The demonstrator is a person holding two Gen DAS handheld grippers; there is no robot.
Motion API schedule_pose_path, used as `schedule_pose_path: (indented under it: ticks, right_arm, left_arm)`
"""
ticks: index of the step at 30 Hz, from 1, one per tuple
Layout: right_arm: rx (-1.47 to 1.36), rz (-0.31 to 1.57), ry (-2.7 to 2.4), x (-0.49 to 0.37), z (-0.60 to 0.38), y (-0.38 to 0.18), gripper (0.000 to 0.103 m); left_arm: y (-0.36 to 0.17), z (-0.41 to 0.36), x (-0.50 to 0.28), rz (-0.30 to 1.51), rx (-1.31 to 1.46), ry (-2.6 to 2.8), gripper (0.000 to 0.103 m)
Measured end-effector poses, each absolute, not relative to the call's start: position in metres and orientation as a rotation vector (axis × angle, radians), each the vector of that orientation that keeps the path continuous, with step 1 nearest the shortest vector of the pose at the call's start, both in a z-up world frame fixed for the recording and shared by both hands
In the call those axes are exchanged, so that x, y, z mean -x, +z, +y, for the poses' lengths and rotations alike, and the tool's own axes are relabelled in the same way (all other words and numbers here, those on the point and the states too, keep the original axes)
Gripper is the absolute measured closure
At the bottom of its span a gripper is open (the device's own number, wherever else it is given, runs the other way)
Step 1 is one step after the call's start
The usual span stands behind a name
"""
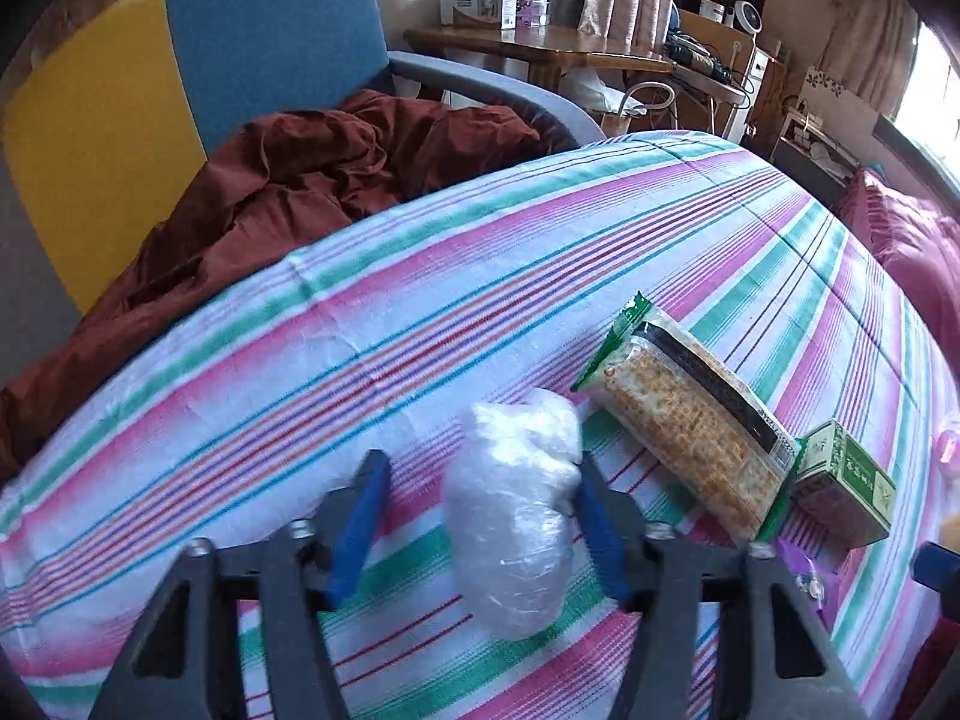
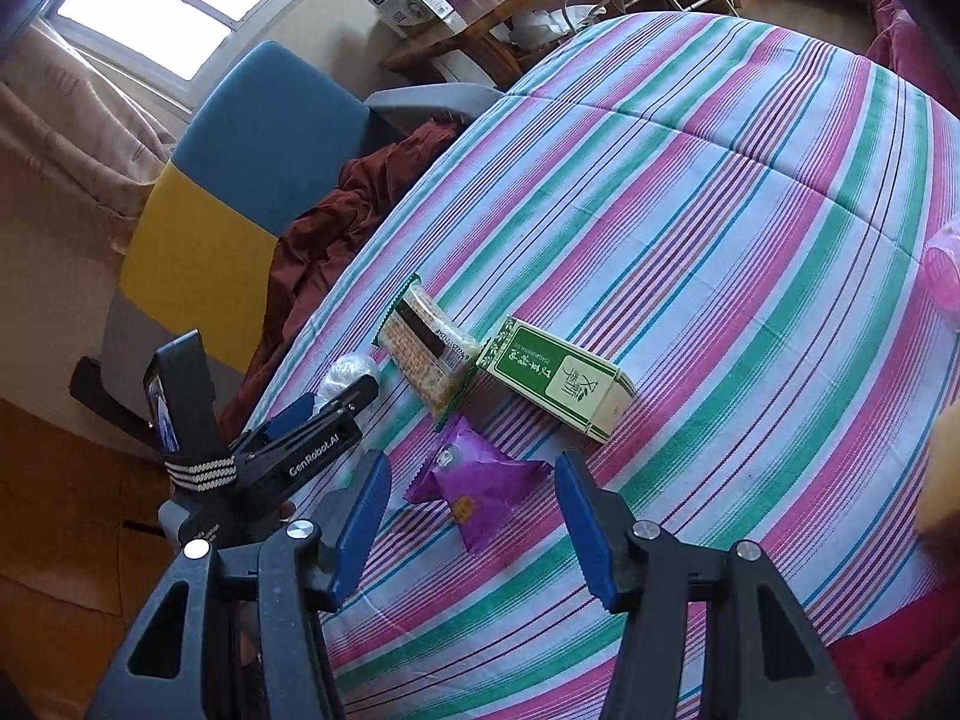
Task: Organize objects
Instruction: 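Grasp the clear plastic bag with the left tool while the right tool returns to the green box, then lift the plastic bag with the left tool while the right tool grasps the rice-cracker packet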
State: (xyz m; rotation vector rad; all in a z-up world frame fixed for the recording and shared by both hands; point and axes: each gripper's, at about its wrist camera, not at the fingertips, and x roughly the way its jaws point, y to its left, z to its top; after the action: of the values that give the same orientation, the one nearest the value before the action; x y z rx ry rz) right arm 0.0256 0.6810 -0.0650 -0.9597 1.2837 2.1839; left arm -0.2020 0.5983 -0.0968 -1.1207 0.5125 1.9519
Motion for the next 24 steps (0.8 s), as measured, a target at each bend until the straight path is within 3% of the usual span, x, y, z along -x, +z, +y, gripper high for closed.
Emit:
schedule_pose_path:
  ticks: [16,24]
  right_arm:
    - [1.031,1.195,2.188,-0.018,0.673,-0.066,0.045]
    - [1.151,1.086,2.21,0.003,0.659,-0.061,0.045]
  left_arm:
    - [-0.095,0.436,0.119,0.416,1.248,2.158,0.07]
    - [-0.097,0.415,0.105,0.369,1.21,2.159,0.07]
